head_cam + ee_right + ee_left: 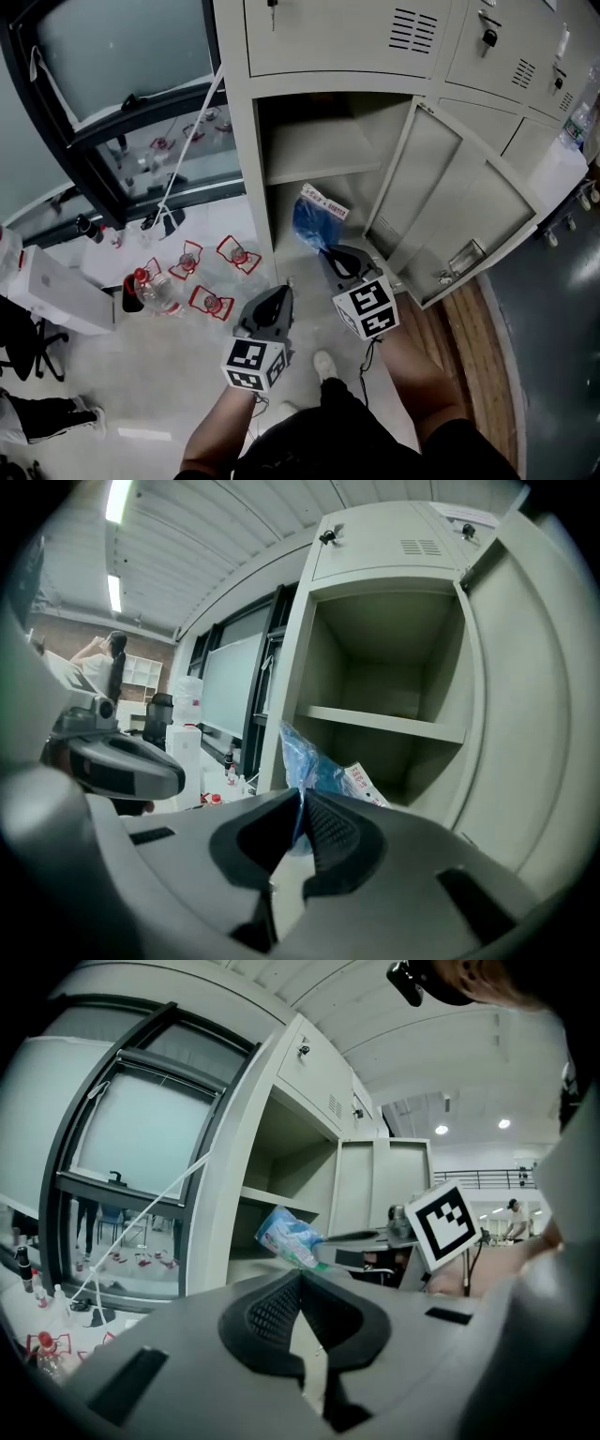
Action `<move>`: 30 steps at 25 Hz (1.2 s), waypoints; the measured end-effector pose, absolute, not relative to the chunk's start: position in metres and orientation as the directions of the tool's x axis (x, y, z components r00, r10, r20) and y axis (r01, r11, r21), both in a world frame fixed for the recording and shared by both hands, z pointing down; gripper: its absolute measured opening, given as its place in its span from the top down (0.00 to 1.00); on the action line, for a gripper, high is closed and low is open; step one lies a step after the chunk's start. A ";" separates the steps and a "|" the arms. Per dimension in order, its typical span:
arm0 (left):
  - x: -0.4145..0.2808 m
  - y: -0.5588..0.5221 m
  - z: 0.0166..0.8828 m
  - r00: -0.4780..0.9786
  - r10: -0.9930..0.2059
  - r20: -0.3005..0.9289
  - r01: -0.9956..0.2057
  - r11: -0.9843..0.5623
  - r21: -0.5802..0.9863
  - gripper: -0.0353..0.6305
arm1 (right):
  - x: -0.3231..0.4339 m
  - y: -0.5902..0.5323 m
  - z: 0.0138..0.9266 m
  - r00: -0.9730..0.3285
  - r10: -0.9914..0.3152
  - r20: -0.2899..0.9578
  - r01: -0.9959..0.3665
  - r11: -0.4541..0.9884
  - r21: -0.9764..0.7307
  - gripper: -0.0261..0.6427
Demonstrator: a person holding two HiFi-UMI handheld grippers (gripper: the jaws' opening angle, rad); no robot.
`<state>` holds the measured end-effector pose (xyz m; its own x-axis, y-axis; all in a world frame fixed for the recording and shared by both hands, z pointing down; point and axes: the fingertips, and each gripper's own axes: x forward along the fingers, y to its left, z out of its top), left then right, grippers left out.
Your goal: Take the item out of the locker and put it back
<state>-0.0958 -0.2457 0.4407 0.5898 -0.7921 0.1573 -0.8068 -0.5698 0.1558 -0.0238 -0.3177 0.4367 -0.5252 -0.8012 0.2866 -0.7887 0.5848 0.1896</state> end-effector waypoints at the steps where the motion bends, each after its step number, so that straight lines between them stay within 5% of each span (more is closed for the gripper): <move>1: -0.094 -0.252 0.441 0.584 -0.796 0.158 -0.811 -0.564 0.154 0.94 | -0.023 -0.327 0.439 -0.527 -0.798 0.292 -0.784 0.589 0.195 0.93; 30: -0.068 -0.340 0.472 0.518 -0.833 0.196 -0.854 -0.493 0.164 0.94 | -0.028 -0.476 0.523 -0.478 -0.706 0.522 -0.667 0.679 0.308 0.93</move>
